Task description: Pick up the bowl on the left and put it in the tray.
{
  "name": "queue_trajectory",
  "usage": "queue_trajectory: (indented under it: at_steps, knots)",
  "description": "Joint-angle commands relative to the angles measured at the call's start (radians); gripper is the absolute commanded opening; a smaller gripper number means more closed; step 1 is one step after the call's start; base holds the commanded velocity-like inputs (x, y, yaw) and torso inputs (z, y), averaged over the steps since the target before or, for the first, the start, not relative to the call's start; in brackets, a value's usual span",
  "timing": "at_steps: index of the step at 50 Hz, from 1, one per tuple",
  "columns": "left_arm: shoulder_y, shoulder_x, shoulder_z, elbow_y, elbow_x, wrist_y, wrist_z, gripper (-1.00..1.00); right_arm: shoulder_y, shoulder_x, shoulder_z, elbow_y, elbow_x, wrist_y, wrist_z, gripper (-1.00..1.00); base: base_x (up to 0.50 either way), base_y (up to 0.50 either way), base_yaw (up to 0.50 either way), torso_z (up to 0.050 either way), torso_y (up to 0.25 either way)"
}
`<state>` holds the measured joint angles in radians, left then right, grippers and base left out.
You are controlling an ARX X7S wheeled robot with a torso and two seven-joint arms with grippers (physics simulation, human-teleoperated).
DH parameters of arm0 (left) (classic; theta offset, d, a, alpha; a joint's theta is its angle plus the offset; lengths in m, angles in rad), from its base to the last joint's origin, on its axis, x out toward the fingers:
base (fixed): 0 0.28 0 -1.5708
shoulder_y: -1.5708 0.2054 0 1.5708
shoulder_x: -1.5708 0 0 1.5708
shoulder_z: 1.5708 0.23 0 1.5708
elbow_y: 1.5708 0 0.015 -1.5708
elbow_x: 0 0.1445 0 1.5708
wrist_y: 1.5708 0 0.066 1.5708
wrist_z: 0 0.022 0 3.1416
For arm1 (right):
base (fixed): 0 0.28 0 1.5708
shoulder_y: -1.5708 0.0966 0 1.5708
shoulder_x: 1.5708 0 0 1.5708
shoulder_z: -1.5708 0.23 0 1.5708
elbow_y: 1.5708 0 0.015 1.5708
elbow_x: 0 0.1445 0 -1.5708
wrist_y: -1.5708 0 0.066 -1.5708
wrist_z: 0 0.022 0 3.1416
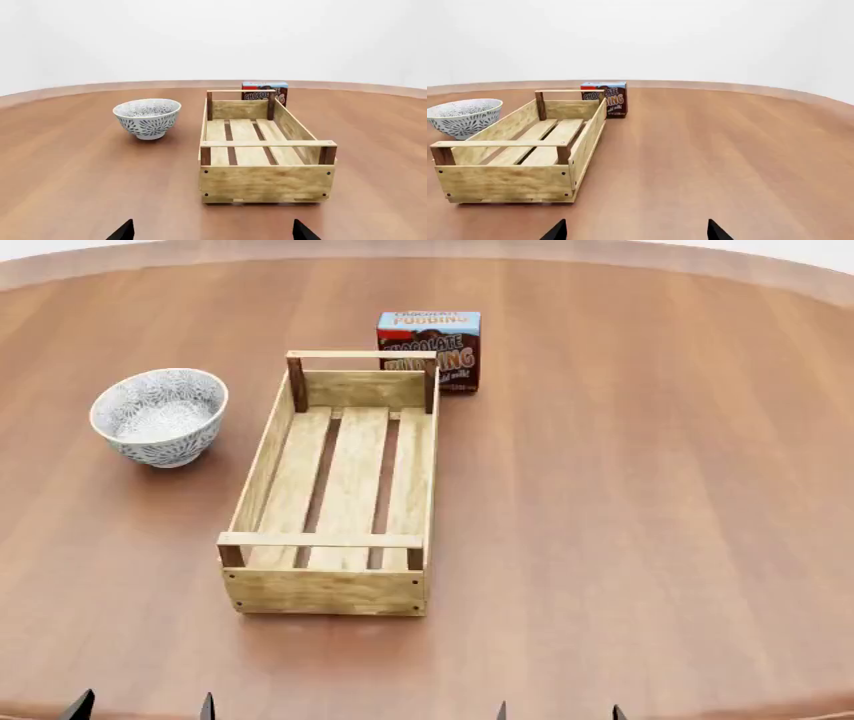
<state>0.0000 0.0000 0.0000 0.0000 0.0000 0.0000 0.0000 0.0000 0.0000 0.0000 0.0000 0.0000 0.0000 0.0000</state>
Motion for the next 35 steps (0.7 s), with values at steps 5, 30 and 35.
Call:
queue_trajectory:
  at_steps: [5,30,35]
  knots:
    - [0.001,-0.031,0.034,-0.002,-0.037,0.006,-0.035,1.00,-0.004,0.032,-0.042,-0.007,0.030,-0.004,0.039,1.00,0.00,0.00,0.00,0.000,0.000]
    - [0.003,-0.074,0.082,-0.003,-0.086,0.018,-0.088,1.00,-0.011,0.076,-0.091,-0.009,0.076,-0.035,0.081,1.00,0.00,0.10,0.00,0.000,0.000]
    - [0.002,-0.079,0.089,-0.005,-0.091,0.019,-0.095,1.00,-0.010,0.082,-0.099,-0.009,0.080,-0.036,0.087,1.00,0.00,0.50,0.00,0.000,0.000]
